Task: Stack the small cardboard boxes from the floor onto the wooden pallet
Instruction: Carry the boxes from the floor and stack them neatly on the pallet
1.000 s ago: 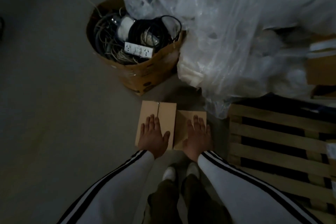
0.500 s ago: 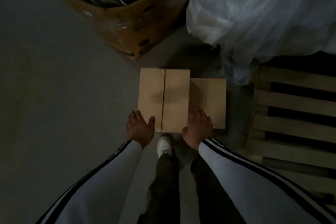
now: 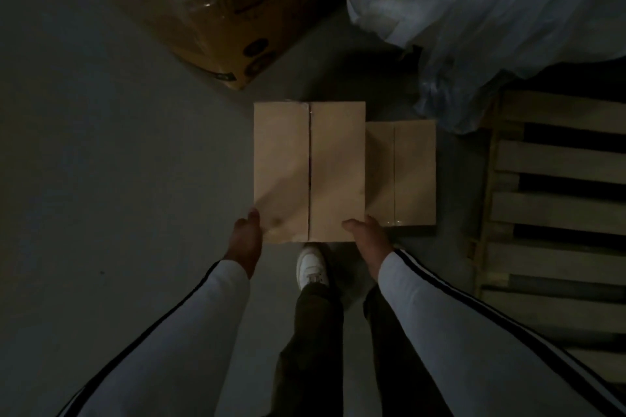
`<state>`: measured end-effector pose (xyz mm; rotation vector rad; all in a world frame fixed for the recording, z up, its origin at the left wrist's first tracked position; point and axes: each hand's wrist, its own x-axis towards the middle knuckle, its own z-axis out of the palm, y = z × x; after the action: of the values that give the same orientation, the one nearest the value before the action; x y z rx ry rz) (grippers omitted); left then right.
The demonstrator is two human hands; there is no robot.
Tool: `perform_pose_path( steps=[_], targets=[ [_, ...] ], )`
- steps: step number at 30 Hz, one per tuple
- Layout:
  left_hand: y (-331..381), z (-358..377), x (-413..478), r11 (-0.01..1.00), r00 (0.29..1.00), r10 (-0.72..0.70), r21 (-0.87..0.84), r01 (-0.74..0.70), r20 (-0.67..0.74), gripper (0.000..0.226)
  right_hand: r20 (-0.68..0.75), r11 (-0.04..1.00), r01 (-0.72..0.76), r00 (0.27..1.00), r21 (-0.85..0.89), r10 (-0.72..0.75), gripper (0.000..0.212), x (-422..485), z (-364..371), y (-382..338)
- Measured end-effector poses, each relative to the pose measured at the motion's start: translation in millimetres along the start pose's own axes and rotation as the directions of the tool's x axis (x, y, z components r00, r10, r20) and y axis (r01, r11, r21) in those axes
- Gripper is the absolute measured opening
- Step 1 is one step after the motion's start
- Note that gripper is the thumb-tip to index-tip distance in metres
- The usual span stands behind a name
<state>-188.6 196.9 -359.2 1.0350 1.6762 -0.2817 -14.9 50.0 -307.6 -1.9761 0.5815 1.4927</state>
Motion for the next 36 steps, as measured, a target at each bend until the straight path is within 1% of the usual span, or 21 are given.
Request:
perform_pose_path(
  steps=[2, 4, 6, 7, 11, 13, 14, 15, 18, 21, 23, 24, 25, 26, 27, 28, 29, 31, 32, 34, 36],
  targets=[
    [24.2, -6.9, -22.5, 0.999, 0.998, 0.029, 0.029, -0.028, -0.057, 0.081, -0.031, 1.0, -0.015, 0.999, 0.005, 0.015, 0.05, -8.2, -2.5, -7.1],
    [41.9, -13.7, -45.2, 0.998, 0.99, 0.06, 0.027, -0.057, -0.131, 0.062, -0.053, 0.999, -0.031, 0.998, -0.034, 0.03, 0.061, -20.7, -8.9, -13.5],
    [60.5, -23.6, -70.0, 0.994, 0.971, 0.09, -0.038, -0.101, -0.222, 0.055, -0.103, 0.998, -0.024, 0.995, -0.055, 0.018, 0.072, -39.8, -14.5, -22.4],
    [70.1, -29.8, -78.4, 0.988, 0.964, 0.11, -0.077, -0.132, -0.243, 0.055, -0.139, 0.999, 0.008, 0.99, -0.051, -0.016, 0.069, -50.1, -17.5, -28.5],
    [111.6, -48.5, -84.5, 0.962, 0.962, 0.17, -0.177, -0.21, -0.215, 0.043, -0.348, 0.994, 0.11, 0.932, 0.01, -0.1, 0.046, -79.9, -31.5, -56.1],
    [150.6, -55.1, -104.9, 0.937, 0.969, 0.188, -0.267, -0.226, -0.16, 0.035, -0.371, 0.977, 0.174, 0.921, 0.119, -0.119, 0.033, -92.9, -35.6, -76.8],
    [165.4, -56.3, -110.5, 0.934, 0.972, 0.2, -0.276, -0.228, -0.124, 0.026, -0.356, 0.966, 0.196, 0.926, 0.166, -0.127, 0.032, -96.1, -37.2, -86.8],
    [175.5, -56.8, -115.4, 0.936, 0.971, 0.222, -0.259, -0.238, -0.092, 0.022, -0.337, 0.959, 0.203, 0.933, 0.199, -0.128, 0.033, -97.4, -38.2, -94.4],
    [179.7, -54.0, -102.9, 0.941, 0.967, 0.256, -0.232, -0.245, 0.016, 0.034, -0.258, 0.953, 0.199, 0.956, 0.23, -0.138, 0.036, -92.4, -34.8, -114.5],
    [167.7, -52.1, -89.3, 0.942, 0.961, 0.258, -0.248, -0.226, 0.102, 0.033, -0.22, 0.951, 0.215, 0.961, 0.223, -0.165, 0.045, -75.5, -32.3, -116.5],
    [168.6, -50.5, -86.6, 0.944, 0.952, 0.284, -0.207, -0.257, 0.114, 0.032, -0.209, 0.949, 0.228, 0.961, 0.217, -0.183, 0.047, -67.6, -32.7, -115.5],
    [170.9, -51.0, -85.9, 0.94, 0.945, 0.305, -0.196, -0.278, 0.121, 0.039, -0.19, 0.945, 0.215, 0.967, 0.246, -0.171, 0.049, -65.8, -32.5, -115.0],
    [172.7, -50.8, -82.4, 0.935, 0.94, 0.315, -0.212, -0.284, 0.128, 0.053, -0.177, 0.935, 0.198, 0.973, 0.293, -0.15, 0.052, -64.3, -32.6, -114.7],
    [172.7, -52.7, -77.8, 0.938, 0.947, 0.29, -0.236, -0.253, 0.137, 0.068, -0.186, 0.931, 0.178, 0.975, 0.318, -0.123, 0.053, -62.6, -33.5, -113.8],
    [172.3, -54.4, -76.9, 0.947, 0.962, 0.234, -0.255, -0.193, 0.142, 0.075, -0.209, 0.925, 0.171, 0.972, 0.338, -0.104, 0.054, -60.9, -34.6, -112.0],
    [170.5, -56.8, -76.1, 0.955, 0.973, 0.18, -0.264, -0.138, 0.145, 0.074, -0.221, 0.924, 0.167, 0.971, 0.344, -0.094, 0.054, -59.8, -34.6, -110.4],
    [165.8, -59.8, -74.5, 0.96, 0.98, 0.138, -0.261, -0.098, 0.143, 0.067, -0.228, 0.922, 0.165, 0.97, 0.349, -0.087, 0.052, -56.6, -34.4, -105.8],
    [149.2, -64.6, -66.0, 0.961, 0.99, 0.054, -0.275, -0.016, 0.128, 0.049, -0.235, 0.924, 0.156, 0.969, 0.35, -0.075, 0.04, -49.9, -32.3, -95.3],
    [138.5, -65.3, -60.3, 0.955, 0.994, 0.014, -0.297, 0.018, 0.105, 0.045, -0.243, 0.926, 0.145, 0.968, 0.347, -0.061, 0.036, -44.9, -31.2, -91.0],
    [118.8, -63.8, -44.5, 0.949, 0.997, -0.05, -0.308, 0.066, 0.059, 0.048, -0.274, 0.937, 0.102, 0.962, 0.333, -0.007, 0.032, -32.7, -30.7, -88.0],
    [97.1, -61.5, -18.9, 0.964, 0.997, -0.075, -0.255, 0.078, 0.02, 0.063, -0.308, 0.953, 0.069, 0.951, 0.296, 0.027, 0.032, -21.3, -31.8, -88.6]
  ],
)
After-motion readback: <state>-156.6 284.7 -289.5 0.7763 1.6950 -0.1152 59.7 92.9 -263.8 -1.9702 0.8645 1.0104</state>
